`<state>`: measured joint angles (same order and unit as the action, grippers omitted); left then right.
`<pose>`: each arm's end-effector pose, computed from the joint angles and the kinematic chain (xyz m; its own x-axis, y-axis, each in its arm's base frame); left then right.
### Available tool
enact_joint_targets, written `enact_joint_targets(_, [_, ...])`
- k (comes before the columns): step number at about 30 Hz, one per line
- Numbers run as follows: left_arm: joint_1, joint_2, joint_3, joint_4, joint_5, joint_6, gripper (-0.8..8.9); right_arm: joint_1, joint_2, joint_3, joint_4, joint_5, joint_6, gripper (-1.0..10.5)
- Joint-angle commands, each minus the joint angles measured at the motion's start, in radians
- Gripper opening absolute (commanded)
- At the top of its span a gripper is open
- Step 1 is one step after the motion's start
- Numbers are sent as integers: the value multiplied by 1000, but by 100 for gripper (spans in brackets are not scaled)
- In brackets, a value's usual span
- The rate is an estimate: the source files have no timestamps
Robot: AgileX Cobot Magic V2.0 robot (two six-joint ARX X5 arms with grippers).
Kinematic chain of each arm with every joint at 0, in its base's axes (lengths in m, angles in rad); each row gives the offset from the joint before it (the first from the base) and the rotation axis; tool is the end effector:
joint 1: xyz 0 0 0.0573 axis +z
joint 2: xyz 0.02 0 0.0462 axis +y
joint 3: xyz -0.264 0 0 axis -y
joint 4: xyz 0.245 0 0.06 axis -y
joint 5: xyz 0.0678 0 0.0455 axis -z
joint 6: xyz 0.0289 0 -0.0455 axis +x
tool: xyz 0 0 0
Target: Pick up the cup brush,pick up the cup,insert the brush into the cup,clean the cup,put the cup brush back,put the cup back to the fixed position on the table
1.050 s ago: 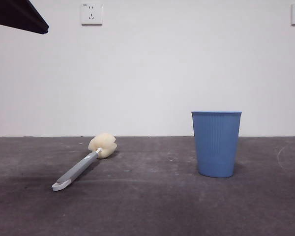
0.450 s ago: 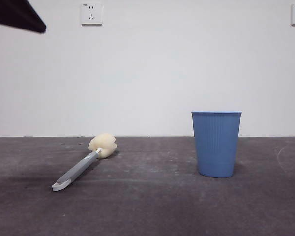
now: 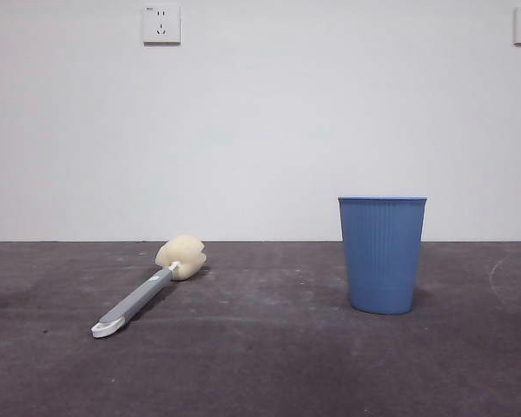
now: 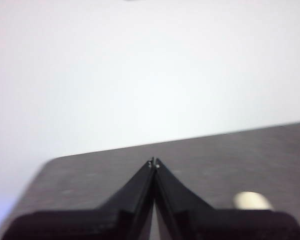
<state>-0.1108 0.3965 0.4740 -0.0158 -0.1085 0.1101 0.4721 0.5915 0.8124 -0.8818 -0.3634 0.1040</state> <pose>0.1121 -0.0093 0.2902 0.9981 -0.0021 0.0613 -0.0042 0.9947 0.1030 0.0858 0.0554 0.3047 0.4955 0.6521 -0.5737 -0.6146 0.7300 0.2990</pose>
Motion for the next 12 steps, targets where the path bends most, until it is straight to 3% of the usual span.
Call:
enact_joint_targets(1, [76, -90, -114, 54, 8, 23, -3, 2, -2, -2, 6, 3, -12, 2])
enact_joint_targets(12, [144, -299, -457, 67, 13, -127, -3, 2, -2, -2, 6, 3, -11, 2])
